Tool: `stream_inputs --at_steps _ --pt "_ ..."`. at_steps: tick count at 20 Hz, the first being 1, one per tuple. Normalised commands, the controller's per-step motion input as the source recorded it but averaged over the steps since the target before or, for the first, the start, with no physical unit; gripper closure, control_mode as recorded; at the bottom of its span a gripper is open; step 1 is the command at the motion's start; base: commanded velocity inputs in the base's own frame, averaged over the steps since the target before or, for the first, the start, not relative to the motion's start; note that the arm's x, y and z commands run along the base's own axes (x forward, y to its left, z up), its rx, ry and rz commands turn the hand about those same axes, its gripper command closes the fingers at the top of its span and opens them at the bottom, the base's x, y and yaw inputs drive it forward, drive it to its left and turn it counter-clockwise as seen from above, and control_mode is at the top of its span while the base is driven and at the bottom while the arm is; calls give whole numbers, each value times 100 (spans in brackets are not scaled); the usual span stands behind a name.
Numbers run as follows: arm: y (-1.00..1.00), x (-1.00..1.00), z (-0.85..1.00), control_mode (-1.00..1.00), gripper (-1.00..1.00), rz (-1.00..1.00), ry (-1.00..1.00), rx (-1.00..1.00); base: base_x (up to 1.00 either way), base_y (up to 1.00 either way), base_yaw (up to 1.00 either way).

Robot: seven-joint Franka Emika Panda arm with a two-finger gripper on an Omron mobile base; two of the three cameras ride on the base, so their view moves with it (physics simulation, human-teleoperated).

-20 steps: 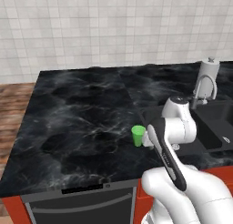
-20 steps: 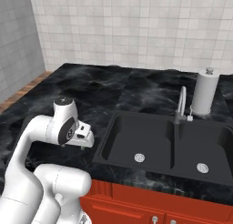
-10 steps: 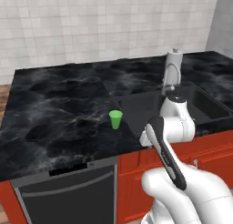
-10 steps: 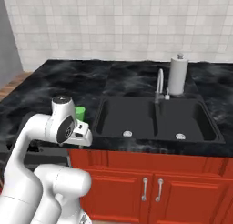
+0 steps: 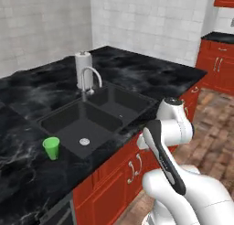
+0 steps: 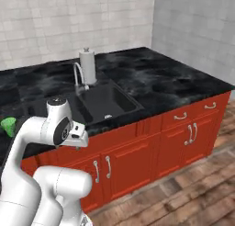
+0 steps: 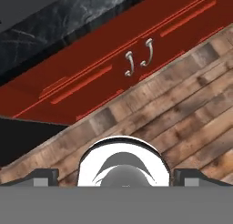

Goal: Pick the cup and bowl from the counter and place them on the counter next to the sink.

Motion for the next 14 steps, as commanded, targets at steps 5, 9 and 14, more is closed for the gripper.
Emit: stream_inputs --at_steps 5,9,14 --pt "0 0 0 100 -100 0 0 0 7 -6 -89" --pt "0 0 0 100 -100 0 0 0 11 -11 -87" --pt "0 0 0 100 -100 0 0 0 26 -16 -81"
